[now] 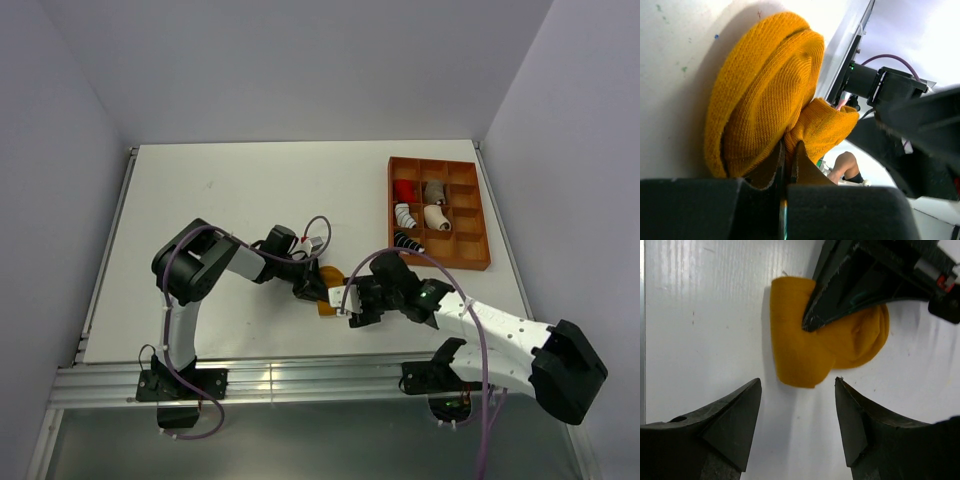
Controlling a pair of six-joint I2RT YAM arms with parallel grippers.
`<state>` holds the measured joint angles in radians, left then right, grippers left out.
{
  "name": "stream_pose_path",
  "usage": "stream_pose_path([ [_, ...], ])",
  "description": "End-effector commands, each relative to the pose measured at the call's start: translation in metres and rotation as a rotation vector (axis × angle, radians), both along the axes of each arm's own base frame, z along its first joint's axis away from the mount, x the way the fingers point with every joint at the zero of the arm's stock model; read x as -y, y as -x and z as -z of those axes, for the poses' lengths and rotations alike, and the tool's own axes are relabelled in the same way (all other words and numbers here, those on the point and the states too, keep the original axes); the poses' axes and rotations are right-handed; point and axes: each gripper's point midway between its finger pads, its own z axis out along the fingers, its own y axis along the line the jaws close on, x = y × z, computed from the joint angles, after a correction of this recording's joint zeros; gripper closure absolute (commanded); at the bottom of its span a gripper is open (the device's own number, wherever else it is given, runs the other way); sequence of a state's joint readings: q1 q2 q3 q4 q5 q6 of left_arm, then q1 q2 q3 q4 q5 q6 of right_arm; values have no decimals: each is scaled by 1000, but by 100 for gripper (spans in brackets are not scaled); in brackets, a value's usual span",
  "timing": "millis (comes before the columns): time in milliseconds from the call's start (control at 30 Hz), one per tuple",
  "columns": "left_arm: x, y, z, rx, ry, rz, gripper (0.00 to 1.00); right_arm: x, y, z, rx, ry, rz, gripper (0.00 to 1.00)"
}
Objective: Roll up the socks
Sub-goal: Roll the sock at the center of the board.
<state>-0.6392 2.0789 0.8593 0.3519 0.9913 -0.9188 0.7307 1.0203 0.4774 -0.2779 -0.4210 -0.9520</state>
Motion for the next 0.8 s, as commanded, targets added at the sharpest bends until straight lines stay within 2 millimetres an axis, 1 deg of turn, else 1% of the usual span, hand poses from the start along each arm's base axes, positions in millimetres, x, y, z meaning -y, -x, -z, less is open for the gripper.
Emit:
stream_pose_path([
  [0,-76,57,113,-170,-498,-37,100,-18,-13,-16,133,-36,-17,32],
  [133,-77,57,115,-171,-499,-32,100,-27,-2,-12,128,-20,-50,32],
  [267,-77,57,115,-174,-496,-37,100,-30,7,3,121,25,-85,35],
  [333,-77,58,115,-173,-497,-36,100,-32,9,7,116,37,-94,36],
  [533,-78,58,115,-173,-494,-35,100,-34,8,21,103,88,-110,40],
  [767,-76,58,114,-166,-479,-30,100,-37,-2,31,118,128,-96,45],
])
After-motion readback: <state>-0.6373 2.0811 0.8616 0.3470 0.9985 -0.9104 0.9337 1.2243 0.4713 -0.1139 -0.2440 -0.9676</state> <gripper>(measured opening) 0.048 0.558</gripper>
